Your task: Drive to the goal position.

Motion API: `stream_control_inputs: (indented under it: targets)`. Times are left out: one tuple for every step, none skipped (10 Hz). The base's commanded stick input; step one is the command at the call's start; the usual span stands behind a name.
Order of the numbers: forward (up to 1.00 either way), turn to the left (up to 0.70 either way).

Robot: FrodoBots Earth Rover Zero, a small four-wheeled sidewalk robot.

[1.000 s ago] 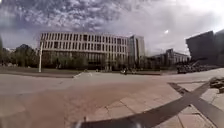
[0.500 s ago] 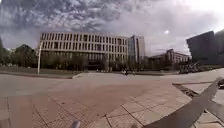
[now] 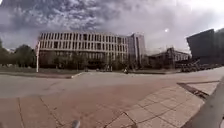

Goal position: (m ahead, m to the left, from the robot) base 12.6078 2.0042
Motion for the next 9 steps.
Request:
stream_control_inputs:
  targets:
    - [0.00,0.00]
    - [0.00,0.00]
    - [0.00,0.00]
    - [0.00,0.00]
    - [0.18,0.00]
    - [0.57,0.00]
    - [0.70,0.00]
    - [0.70,0.00]
    - [0.70,0.00]
